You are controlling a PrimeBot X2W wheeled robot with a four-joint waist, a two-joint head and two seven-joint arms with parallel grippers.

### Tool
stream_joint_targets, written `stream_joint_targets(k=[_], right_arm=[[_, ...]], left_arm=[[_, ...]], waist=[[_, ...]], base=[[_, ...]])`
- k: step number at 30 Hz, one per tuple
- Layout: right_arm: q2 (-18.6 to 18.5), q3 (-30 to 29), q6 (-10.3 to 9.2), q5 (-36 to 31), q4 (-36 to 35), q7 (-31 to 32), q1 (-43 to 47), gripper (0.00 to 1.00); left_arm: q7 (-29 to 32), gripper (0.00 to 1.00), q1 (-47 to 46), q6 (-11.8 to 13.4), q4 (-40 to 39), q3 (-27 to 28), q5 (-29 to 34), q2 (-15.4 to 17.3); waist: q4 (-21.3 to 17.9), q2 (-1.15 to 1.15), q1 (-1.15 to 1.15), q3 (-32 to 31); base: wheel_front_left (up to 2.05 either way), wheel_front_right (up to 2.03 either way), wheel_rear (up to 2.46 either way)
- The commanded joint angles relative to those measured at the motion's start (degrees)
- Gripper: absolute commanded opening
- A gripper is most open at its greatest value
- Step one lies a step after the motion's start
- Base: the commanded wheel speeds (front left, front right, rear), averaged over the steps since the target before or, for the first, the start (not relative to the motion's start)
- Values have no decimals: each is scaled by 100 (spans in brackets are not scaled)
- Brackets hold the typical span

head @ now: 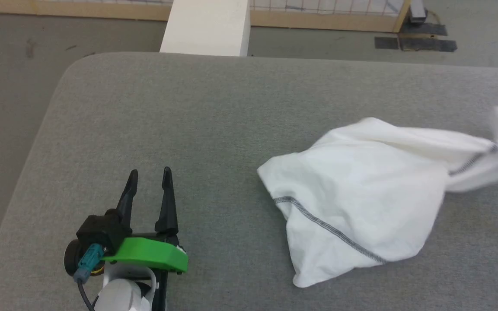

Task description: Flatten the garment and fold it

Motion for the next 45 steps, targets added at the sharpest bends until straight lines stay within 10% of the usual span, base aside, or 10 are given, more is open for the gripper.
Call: stream_joint_targets(k=[1, 7, 8, 9, 18, 29, 37, 39, 40, 45], right_arm=[[16, -322, -9, -124, -51, 109, 335, 0], [427, -1296, -9, -457, -214, 217, 1061, 0], [504, -1344, -9, -465, -247, 150, 1091, 24], [597, -1383, -9, -459, -291, 46, 1115, 100], [1128, -1354, -9, -119, -1151, -1536, 1118, 100], [1512, -804, -9, 41, -1734, -1811, 1572, 100], [1568, -689, -9, 84, -1841, -1833, 1605, 100], [1574, -703, -9, 84, -1828, -1854, 1628, 100], [1576, -715, -9, 73, -1822, -1868, 1638, 100], [1585, -764, -9, 20, -1775, -1927, 1682, 100]], left_arm=[[-26, 100, 77, -36, 28, 28, 32, -22], [-26, 100, 110, -92, 99, 52, 49, -46], [-26, 100, 118, -106, 120, 49, 49, -48], [-26, 100, 122, -122, 149, 43, 50, -50], [516, 100, 14, -355, 274, -262, -277, -73], [4378, 100, -780, -632, 619, -1787, -657, -29], [4971, 100, -985, -529, 1192, -2150, -455, 5], [4849, 16, -970, -567, 1253, -2187, -542, -17], [4778, 0, -962, -588, 1279, -2202, -593, -27], [4244, 0, -1018, -533, 1213, -1963, -781, -46]], waist=[[-159, 0, 0, -130], [-325, 0, 0, -152], [-352, 0, 0, -155], [-374, 0, 0, -156], [-559, 0, 0, -332], [-954, 0, 0, -239], [-1206, 0, 0, -37], [-1220, 0, 0, -16], [-1214, 0, 0, -5], [-1084, 0, 0, -37]], base=[[0, 0, 0], [0, 0, 0], [0, 0, 0], [0, 0, 0], [0, 0, 0], [0, 0, 0], [0, 0, 0], [0, 0, 0], [0, 0, 0], [0, 0, 0]])
